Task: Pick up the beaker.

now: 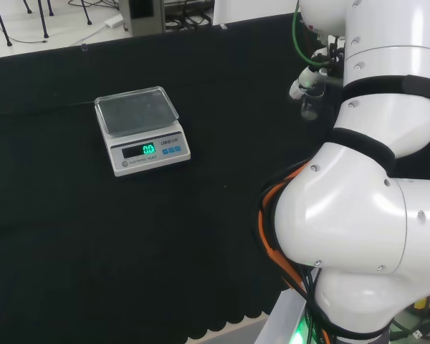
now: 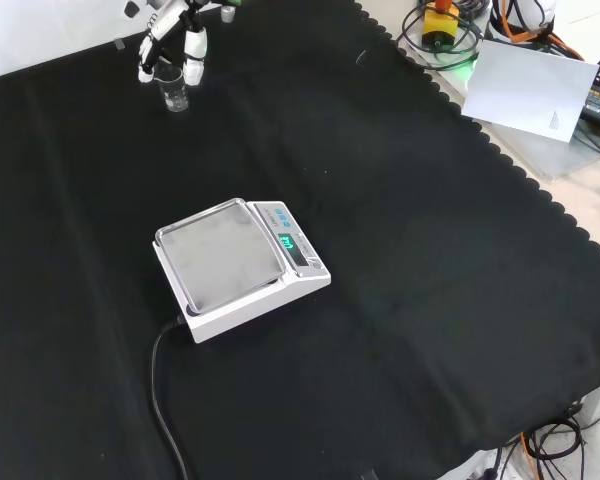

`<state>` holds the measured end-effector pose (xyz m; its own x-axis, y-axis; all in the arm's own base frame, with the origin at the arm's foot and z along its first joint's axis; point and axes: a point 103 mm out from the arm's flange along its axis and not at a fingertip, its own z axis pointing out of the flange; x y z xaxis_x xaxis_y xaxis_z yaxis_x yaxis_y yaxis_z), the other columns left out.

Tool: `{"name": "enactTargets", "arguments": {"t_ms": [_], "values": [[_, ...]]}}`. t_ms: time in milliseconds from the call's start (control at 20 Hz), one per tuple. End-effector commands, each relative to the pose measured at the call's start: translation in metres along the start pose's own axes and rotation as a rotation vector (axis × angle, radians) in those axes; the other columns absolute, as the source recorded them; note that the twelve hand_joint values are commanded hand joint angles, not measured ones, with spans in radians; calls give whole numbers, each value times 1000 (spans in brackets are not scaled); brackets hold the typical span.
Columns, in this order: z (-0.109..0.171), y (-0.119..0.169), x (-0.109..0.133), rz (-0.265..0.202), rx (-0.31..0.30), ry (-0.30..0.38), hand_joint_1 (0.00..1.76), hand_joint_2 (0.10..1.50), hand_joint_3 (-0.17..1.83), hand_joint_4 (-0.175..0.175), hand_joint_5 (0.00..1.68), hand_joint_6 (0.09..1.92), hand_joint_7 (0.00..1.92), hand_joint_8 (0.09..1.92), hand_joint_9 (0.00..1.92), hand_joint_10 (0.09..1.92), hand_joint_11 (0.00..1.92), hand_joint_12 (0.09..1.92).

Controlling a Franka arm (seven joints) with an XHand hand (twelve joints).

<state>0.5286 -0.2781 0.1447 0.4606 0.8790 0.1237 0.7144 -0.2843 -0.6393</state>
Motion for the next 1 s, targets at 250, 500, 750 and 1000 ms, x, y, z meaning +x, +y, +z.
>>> {"name": "enactTargets", "arguments": {"t_ms": [250,500,750,1000], "values": [[20,9,7,16,24,-34,908,961,-175,-36,387,93,40,729,212,904,362,1397],[26,13,7,25,12,-47,936,975,-175,-43,447,123,70,736,248,892,393,1385],[27,13,5,34,-66,-69,1141,1078,-175,-135,706,798,366,818,722,761,872,1165],[22,10,4,41,-138,-102,1300,1144,-53,-175,886,1118,557,987,844,995,1037,995]]}}
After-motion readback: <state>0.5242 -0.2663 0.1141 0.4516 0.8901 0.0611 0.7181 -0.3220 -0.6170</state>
